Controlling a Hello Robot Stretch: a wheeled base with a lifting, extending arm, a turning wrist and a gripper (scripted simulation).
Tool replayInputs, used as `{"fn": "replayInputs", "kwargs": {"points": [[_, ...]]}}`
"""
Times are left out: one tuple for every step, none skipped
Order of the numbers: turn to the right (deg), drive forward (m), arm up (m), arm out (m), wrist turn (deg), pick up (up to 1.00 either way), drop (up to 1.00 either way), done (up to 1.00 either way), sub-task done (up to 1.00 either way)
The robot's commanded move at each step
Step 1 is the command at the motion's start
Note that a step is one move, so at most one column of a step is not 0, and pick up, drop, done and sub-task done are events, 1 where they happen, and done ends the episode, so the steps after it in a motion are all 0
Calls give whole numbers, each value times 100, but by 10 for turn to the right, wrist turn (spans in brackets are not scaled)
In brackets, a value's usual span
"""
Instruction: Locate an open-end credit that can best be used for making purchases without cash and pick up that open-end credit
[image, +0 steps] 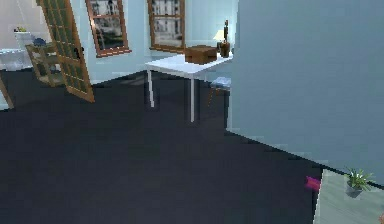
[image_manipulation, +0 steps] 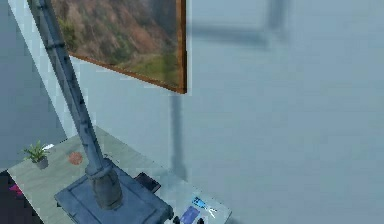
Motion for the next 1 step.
{"fn": "replayInputs", "kwargs": {"points": [[0,0,0,0,0,100,0,0,0]]}}
